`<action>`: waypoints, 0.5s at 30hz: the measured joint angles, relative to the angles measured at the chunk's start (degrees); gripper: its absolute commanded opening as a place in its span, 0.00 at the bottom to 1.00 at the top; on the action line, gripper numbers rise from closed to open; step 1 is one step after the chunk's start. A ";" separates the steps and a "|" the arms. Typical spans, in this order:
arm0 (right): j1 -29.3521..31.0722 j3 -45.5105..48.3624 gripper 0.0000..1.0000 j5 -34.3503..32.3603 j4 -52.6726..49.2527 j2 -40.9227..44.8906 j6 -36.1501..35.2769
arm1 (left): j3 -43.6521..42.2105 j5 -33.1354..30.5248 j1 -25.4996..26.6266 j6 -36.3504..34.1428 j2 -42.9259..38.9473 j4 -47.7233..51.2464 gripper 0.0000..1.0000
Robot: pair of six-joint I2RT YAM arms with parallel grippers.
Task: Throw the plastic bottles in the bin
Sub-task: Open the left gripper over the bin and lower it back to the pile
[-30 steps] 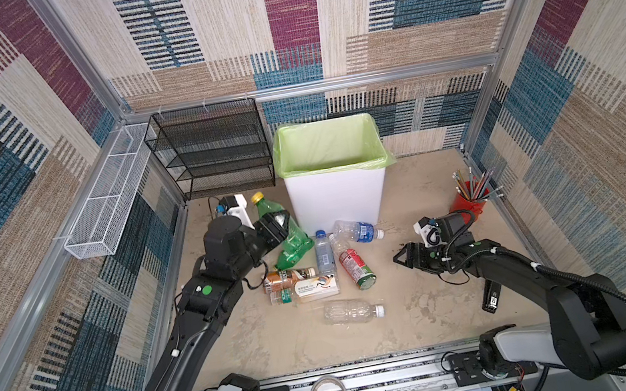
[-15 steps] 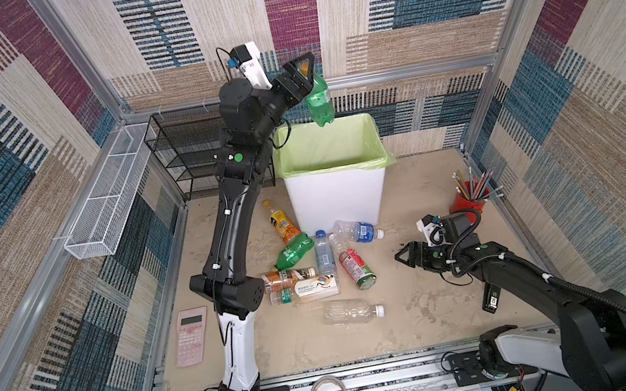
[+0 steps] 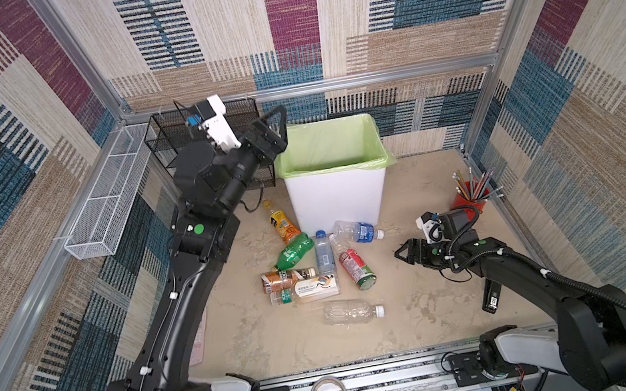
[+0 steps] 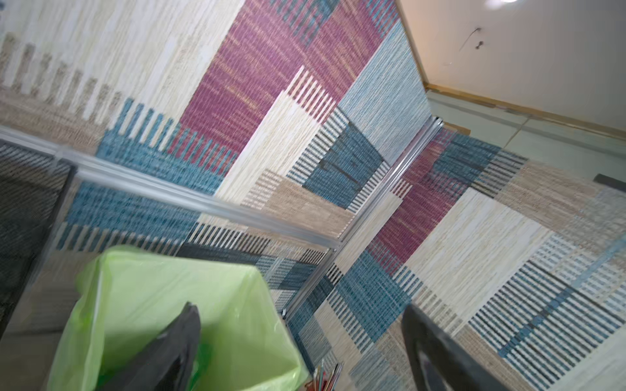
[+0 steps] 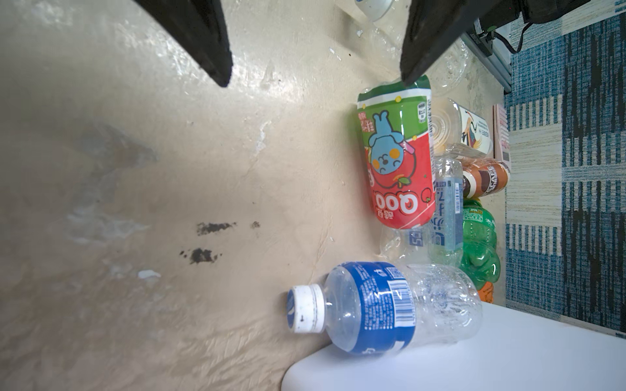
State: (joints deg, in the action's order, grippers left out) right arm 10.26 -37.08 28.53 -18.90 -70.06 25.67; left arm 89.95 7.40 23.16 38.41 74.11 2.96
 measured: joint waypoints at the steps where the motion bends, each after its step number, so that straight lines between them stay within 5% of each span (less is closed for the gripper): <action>1: 0.00 -0.11 0.79 0.07 0.00 -0.09 -0.02 | -6.23 -0.68 0.00 1.14 -3.39 0.87 0.89; 8: 0.26 0.13 0.77 2.43 0.33 0.59 -0.20 | -36.33 -3.34 0.00 11.72 -21.33 8.57 0.85; 15: 5.86 0.61 0.77 3.13 1.97 0.48 -0.17 | -47.76 -4.63 0.00 19.19 -29.31 17.40 0.84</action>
State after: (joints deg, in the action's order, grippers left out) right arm 16.12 -36.47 31.66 -16.93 -69.58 25.50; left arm 42.19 2.76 23.16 57.60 44.80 20.36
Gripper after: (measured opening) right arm 0.766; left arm 0.837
